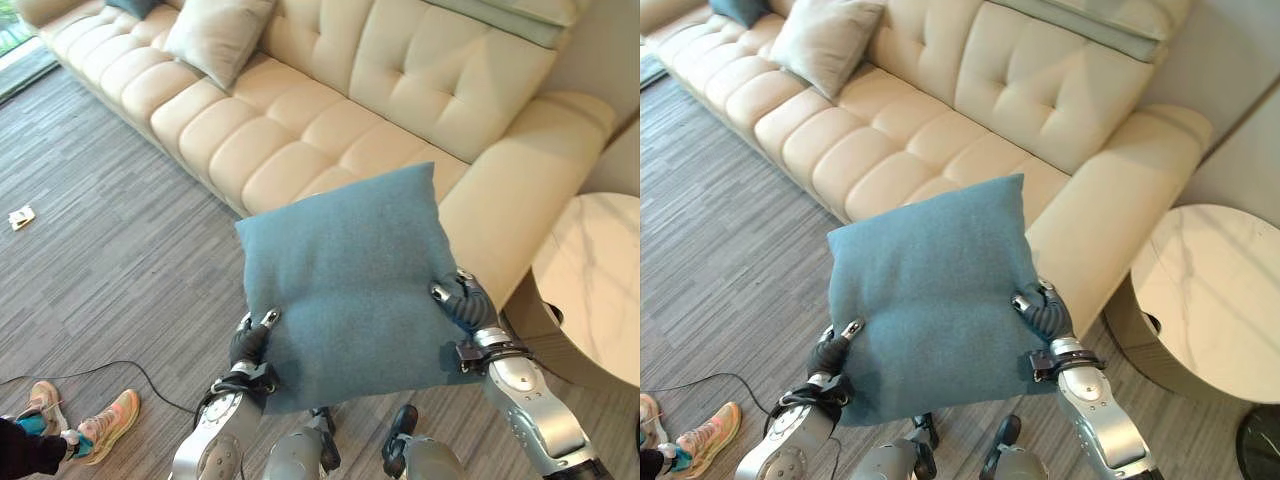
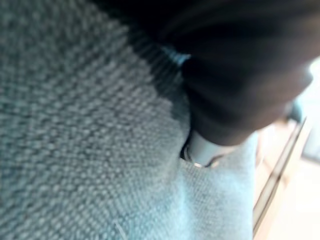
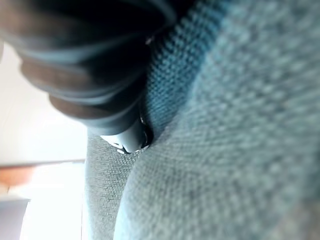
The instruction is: Pick up all the scattered cushions and arrange them neatly on the sofa.
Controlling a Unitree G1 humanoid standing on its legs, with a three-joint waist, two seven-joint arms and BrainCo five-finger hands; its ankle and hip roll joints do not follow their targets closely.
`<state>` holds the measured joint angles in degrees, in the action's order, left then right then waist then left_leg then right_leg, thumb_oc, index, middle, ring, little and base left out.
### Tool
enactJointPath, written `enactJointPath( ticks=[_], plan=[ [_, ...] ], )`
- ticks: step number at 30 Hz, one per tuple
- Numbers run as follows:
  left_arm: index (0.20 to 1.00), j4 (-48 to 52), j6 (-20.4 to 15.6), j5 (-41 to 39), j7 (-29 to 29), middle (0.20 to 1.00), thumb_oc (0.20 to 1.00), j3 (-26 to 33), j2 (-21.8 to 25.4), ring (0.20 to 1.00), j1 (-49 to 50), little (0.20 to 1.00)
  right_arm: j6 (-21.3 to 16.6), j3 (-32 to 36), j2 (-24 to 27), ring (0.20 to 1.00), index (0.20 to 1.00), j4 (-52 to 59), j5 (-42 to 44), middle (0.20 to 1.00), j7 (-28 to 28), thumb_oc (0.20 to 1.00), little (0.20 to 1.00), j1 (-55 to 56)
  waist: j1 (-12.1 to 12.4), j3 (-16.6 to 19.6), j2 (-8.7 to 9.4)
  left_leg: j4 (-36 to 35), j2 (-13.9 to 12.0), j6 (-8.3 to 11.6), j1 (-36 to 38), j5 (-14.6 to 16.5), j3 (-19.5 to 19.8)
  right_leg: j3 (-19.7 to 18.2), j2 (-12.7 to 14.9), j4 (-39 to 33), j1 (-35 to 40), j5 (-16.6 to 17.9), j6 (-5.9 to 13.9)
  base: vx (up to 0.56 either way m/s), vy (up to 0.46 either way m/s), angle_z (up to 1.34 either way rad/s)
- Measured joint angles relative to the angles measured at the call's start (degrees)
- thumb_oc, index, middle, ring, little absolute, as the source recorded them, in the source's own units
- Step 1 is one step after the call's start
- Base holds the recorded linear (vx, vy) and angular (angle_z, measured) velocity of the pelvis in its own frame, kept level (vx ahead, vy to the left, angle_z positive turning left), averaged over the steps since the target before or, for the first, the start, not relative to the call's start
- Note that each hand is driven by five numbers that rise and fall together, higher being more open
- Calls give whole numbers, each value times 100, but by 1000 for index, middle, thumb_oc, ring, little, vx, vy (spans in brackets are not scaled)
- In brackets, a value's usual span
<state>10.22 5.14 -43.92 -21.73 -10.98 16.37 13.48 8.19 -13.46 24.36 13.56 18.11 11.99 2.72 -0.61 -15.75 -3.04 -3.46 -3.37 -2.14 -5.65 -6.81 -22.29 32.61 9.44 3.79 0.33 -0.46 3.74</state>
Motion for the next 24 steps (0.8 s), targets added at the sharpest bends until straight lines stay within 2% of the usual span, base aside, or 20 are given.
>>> enactJointPath(
  ticks=[3, 6, 7, 8, 9, 10, 11, 13, 16, 19, 21, 22, 23, 24],
  plan=[
    [200, 0, 0, 2, -1, 200, 200, 52, 105, 200, -6, 200, 23, -96, -107, 200, 200, -6, -93, 200, -15, 200, 200, -39, 126, 61, 148, -1, 170, -66, 24, 41, 24, 16, 109, -139, 99, 100, 142, 70, 365, 13],
    [200, -10, -1, 4, -3, 200, 200, 47, 138, 200, -60, 200, 65, -73, -197, 200, 200, -22, -129, 200, -2, 200, 200, -33, 103, 96, 261, 2, 271, -176, 92, 115, 161, 7, 215, -17, 184, 106, 184, 111, 458, 23],
    [200, -57, -2, 7, -16, 200, 200, 47, 145, 200, -116, 200, 68, -65, -217, 200, 200, -24, -144, 200, 0, 200, 200, -68, 104, 88, 271, 35, 337, -265, 78, 209, 191, 10, 380, 488, 31, 61, 309, 57, 267, 24],
    [200, -141, -1, 9, -27, 200, 200, 12, 127, 200, -164, 200, 94, -45, -195, 200, 200, -27, -196, 200, 19, 200, 200, -58, 19, 98, 223, 62, 340, -323, 104, 251, 293, -136, 571, 1202, -213, -17, 347, 23, 192, 30],
    [200, -138, -2, 10, -33, 200, 200, -25, 126, 200, -153, 200, 104, -60, -174, 200, 200, -25, -235, 200, 30, 200, 200, -49, -41, 100, 228, 58, 306, -329, 151, 247, 348, -266, 657, 1567, -332, -105, 311, 24, 141, 36],
    [200, -157, -7, 23, -51, 200, 200, -29, 147, 200, -180, 200, 99, -99, -199, 200, 200, -27, -243, 200, 42, 200, 200, -12, -145, 86, 332, 17, 378, -399, 237, 258, 527, -911, 646, 2229, -700, -351, 351, 51, 122, 56],
    [200, -195, -24, 38, -89, 200, 200, -11, 286, 200, -248, 200, 91, -128, -286, 200, 200, -32, -242, 200, 57, 200, 200, -9, -221, 86, 387, -1, 375, -433, 211, 224, 620, -1672, 312, 2389, -962, -659, 434, 47, 68, 56],
    [200, -198, -30, 63, -92, 200, 200, -4, 442, 200, -296, 200, 89, -139, -334, 200, 200, -33, -240, 200, 113, 200, 200, -43, -178, 85, 580, -9, 481, -445, 191, 216, 587, -1688, 165, 2102, -1320, -772, 358, 64, 16, 23],
    [200, -205, -26, 213, -108, 200, 200, -4, 392, 200, -298, 200, 81, -145, -346, 200, 200, -37, -229, 200, 138, 200, 200, -32, -173, 39, 556, -18, 508, -378, 167, 287, 610, -1635, -182, 1383, -1628, -661, 342, 119, -18, 1],
    [200, -233, -22, 341, -110, 200, 200, -3, 251, 200, -315, 200, 80, -110, -334, 200, 200, -69, -222, 200, 166, 200, 200, -13, -194, 35, 586, -114, 588, -386, 222, 381, 588, -1465, -465, 29, -1760, 6, 476, 263, -55, -1],
    [200, -243, 5, 487, -110, 200, 200, -11, 219, 200, -338, 200, 80, -74, -331, 200, 200, -92, -222, 200, 167, 200, 200, -1, -217, 7, 666, -114, 671, -325, 296, 415, 590, -1342, -465, -575, -1596, 327, 471, 293, -70, 0],
    [200, -245, 37, 521, -110, 200, 200, -7, 206, 200, -354, 200, 80, -53, -330, 200, 200, -120, -223, 200, 166, 200, 200, 5, -231, -5, 692, -115, 680, -293, 364, 492, 585, -1276, -457, -705, -1497, 478, 433, 506, -105, -12],
    [200, -245, 73, 542, -110, 200, 200, -5, 165, 200, -355, 200, 80, -48, -332, 200, 200, -199, -224, 200, 166, 200, 200, -9, -223, -6, 692, -115, 645, -211, 468, 558, 557, -956, -411, -729, -1399, 625, 434, 268, -50, -16],
    [200, -245, 86, 581, -110, 200, 200, -4, 164, 200, -355, 200, 78, -49, -332, 200, 200, -199, -224, 200, 165, 200, 200, 21, -226, -4, 696, -116, 628, -179, 531, 592, 541, -839, -401, -729, -1336, 715, 424, 425, -63, -25]
  ],
)
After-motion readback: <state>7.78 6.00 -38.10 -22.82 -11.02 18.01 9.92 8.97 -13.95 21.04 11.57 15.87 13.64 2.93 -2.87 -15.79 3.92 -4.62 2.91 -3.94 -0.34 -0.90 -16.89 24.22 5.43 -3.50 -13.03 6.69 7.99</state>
